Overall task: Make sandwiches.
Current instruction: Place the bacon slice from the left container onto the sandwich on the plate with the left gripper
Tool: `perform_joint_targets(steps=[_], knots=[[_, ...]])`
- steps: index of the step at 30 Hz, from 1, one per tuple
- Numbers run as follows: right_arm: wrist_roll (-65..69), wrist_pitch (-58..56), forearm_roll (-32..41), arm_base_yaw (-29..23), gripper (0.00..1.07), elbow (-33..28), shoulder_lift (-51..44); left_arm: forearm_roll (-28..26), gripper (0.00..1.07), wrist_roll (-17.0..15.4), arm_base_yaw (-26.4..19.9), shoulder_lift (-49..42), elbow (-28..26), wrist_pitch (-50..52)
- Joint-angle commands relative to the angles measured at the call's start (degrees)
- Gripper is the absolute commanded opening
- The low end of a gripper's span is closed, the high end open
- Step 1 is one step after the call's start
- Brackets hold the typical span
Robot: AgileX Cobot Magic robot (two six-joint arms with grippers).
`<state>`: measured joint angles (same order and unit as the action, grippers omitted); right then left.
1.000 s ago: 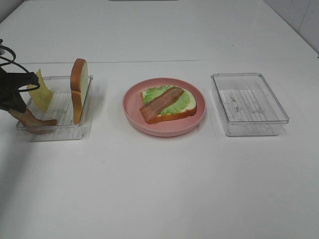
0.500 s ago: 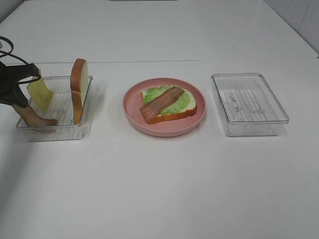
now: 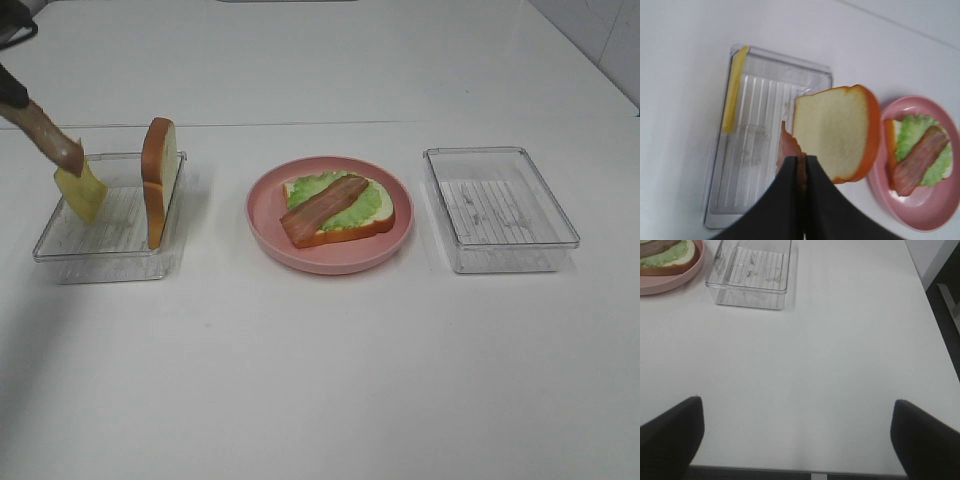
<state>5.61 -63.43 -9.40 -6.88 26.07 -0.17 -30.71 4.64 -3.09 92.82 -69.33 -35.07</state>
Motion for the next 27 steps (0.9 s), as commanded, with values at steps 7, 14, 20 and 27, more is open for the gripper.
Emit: perform_joint_targets(steps=[7,14,20,27], knots=[[-0.52,0.29,0.11,0.29,0.99,-0.11,-2.01,-7.51,0.00,2.12,7.68,-4.47,-5.44,3.04],[-0.52,0.29,0.11,0.29,0.99,-0.11,-2.01,-9.85,0.00,2.12,14.32,-1.15,-11.29,4.93],[-0.52,0.29,0.11,0.29,0.99,-0.11,-2.01,-13.35,0.00,2.12,19.65,6.30,-18.91,3.84],[-0.52,0.29,0.11,0.29,0.99,-0.11,-2.01,-13.92,0.00,2.12,25.27,18.85,-30.08,-0.97]])
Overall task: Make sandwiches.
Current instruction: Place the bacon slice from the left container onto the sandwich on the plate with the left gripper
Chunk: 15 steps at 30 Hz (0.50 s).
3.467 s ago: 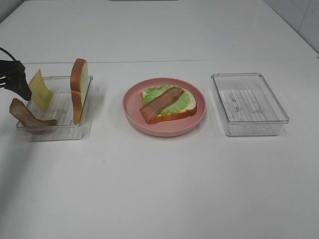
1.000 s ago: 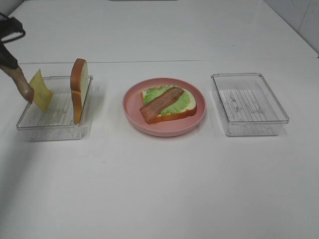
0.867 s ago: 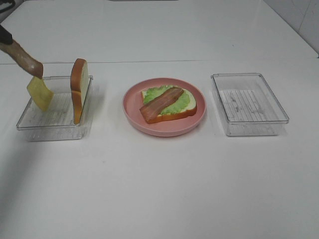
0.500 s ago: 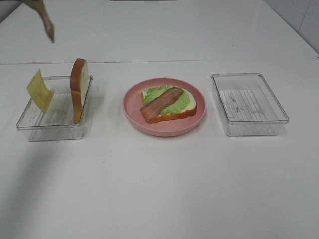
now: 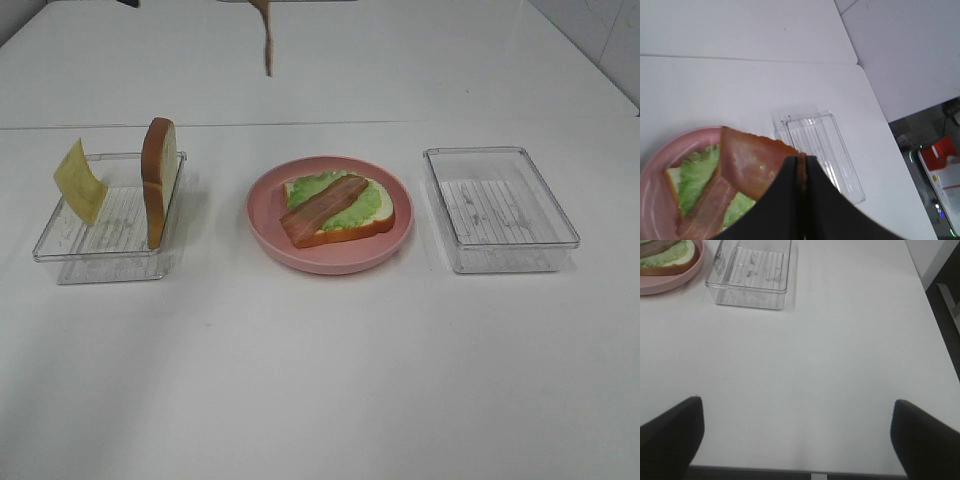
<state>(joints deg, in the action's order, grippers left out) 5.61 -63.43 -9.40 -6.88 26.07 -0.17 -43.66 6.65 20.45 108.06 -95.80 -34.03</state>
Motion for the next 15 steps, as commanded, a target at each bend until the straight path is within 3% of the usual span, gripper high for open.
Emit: perform_joint_targets(steps=[1,5,15], knots=[[-0.52,0.29,0.11,0.29,0.99,-0.11,-2.01,-0.97,0.00,0.11,1.72,3.61,-3.61,-2.01],[-0.52,0.29,0.11,0.29,0.99,-0.11,-2.01,-2.81,0.00,-0.74,3.90,11.40,-10.08,-3.78],[-0.52,0.29,0.11,0.29,0.99,-0.11,-2.01,-9.80,0.00,-0.40,5.39,23.55,-20.34,-7.79]])
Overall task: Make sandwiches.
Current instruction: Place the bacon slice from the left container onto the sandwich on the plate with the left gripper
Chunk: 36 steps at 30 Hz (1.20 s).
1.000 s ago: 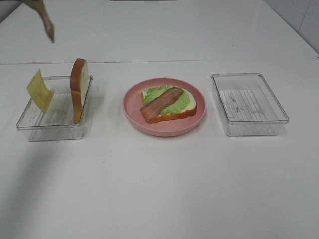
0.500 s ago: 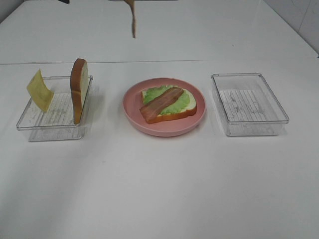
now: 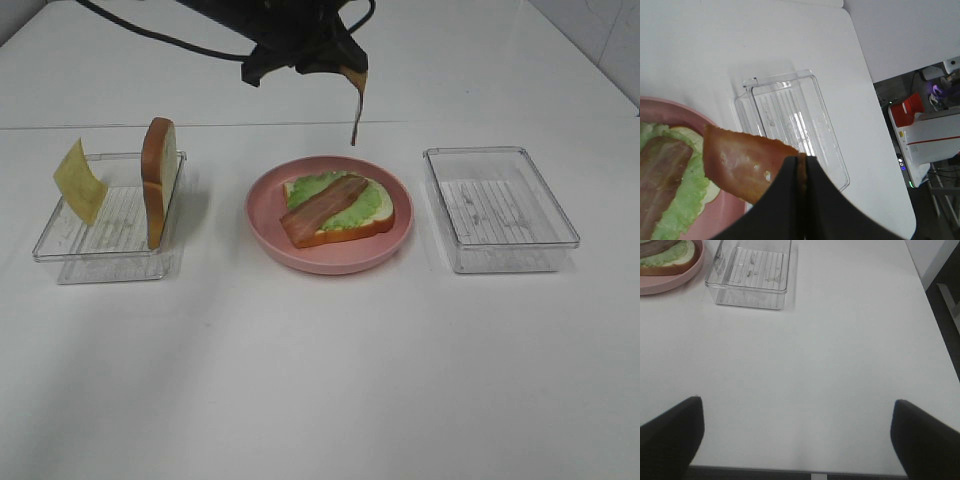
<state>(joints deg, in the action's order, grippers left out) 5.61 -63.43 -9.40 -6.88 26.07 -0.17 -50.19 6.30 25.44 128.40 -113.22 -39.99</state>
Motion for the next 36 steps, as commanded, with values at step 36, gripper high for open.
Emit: perform_joint_targets(steps=[36], knots=[[-0.52,0.29,0.11,0.29,0.99,-0.11,-2.01,29.22,0.00,-12.78,1.09,16.50,-16.16,-14.84]])
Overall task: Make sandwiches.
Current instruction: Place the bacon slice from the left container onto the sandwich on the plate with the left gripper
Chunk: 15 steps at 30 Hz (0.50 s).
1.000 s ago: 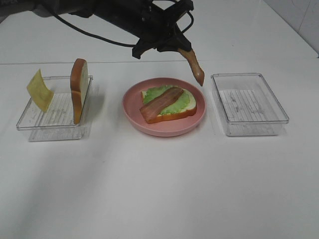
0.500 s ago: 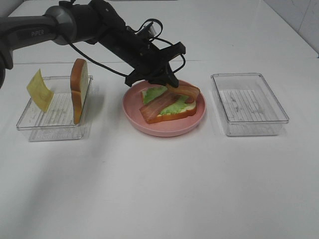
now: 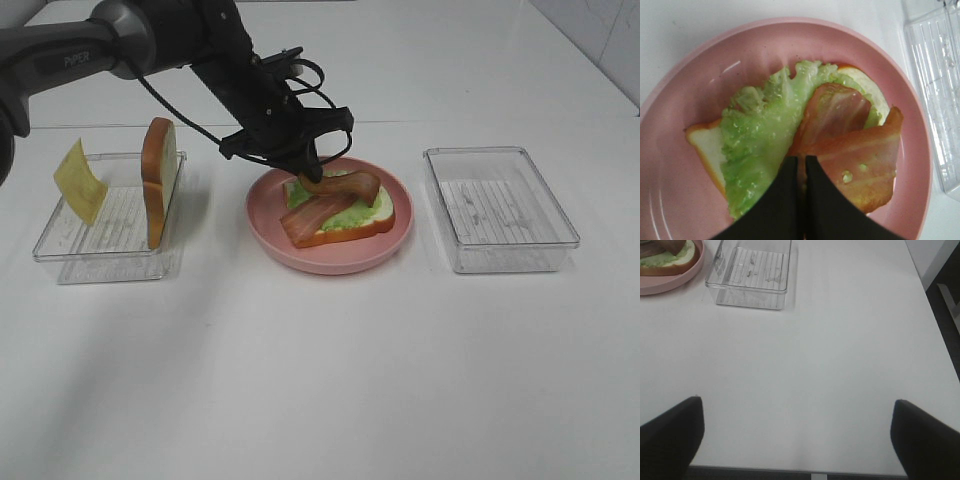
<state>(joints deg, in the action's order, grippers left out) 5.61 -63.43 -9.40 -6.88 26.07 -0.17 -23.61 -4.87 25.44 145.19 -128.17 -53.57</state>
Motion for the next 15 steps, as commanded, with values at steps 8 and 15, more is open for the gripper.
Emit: perform_joint_targets(steps=[8,15], knots=[[-0.52,0.29,0.11,0.29,0.99,-0.11,-2.01,7.79,0.08,-3.09,2.69,-0.29,-1.43,-2.98],[-0.52,0.29,0.11,0.29,0.99,-0.11,-2.01,14.67,0.13,-7.28,2.69,-0.29,-1.43,-4.76]])
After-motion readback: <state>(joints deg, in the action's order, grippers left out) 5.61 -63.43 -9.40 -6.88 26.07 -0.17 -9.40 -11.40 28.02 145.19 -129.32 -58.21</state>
